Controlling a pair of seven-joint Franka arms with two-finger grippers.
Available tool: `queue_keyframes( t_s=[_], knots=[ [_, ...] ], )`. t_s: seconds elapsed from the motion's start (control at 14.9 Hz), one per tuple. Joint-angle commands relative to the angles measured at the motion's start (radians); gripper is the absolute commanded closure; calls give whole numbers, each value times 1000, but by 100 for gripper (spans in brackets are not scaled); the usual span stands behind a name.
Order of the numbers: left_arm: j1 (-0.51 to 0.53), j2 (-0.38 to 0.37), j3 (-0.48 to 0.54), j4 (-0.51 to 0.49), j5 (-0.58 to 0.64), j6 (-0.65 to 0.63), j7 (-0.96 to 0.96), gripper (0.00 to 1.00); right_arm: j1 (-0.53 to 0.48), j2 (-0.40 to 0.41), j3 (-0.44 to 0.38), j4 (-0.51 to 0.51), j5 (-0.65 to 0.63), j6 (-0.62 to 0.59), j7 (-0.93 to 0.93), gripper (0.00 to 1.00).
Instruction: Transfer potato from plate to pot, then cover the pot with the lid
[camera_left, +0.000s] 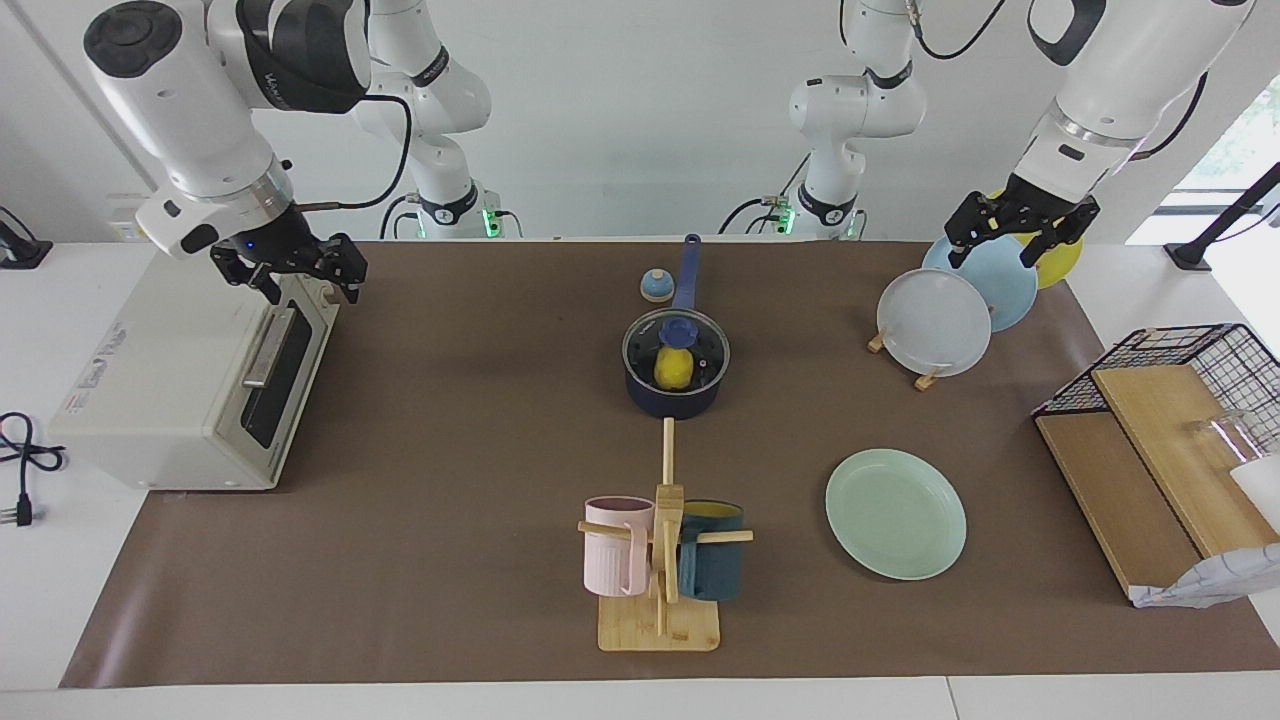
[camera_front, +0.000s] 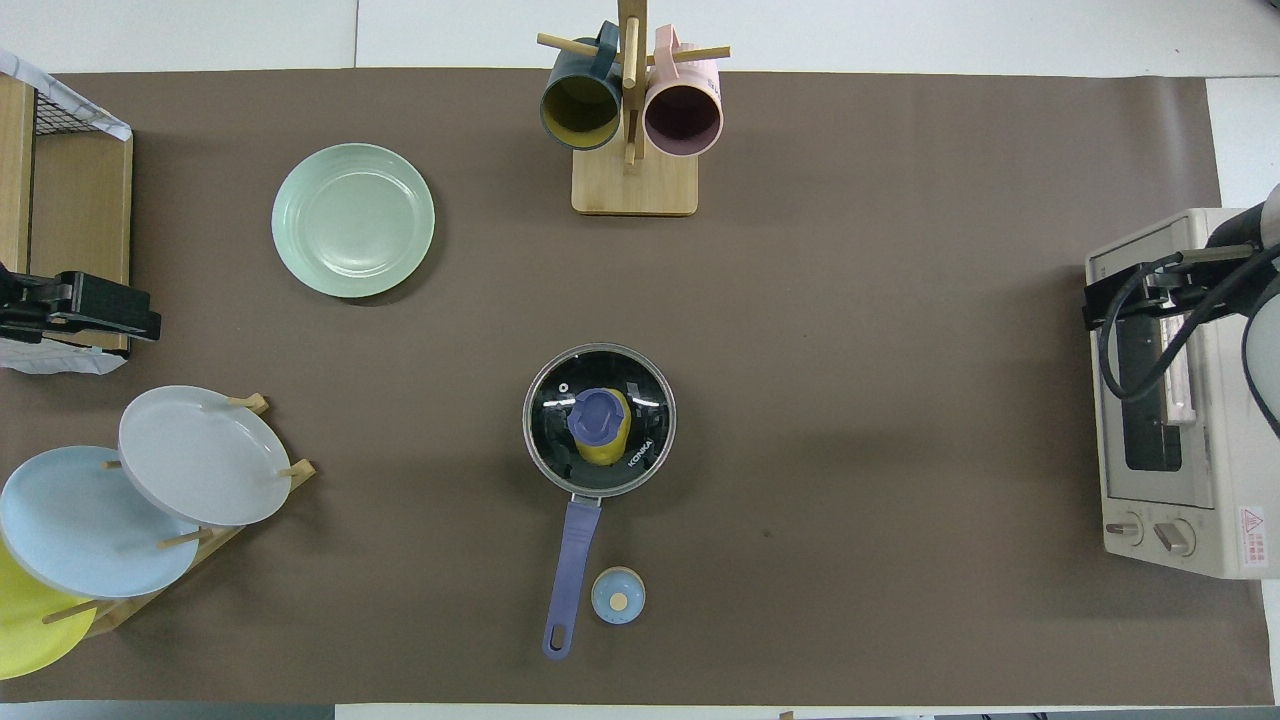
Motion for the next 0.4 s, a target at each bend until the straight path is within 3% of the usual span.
queue_keyframes(
  t_s=[0.0,0.33],
  knots=[
    [-3,-21,7,-17,-9,3,-6,0,3,-15,-9,-11,26,-1,9,0],
    [-3,-21,7,-17,-9,3,-6,0,2,-15,-9,-11,40,5,4,0]
  ],
)
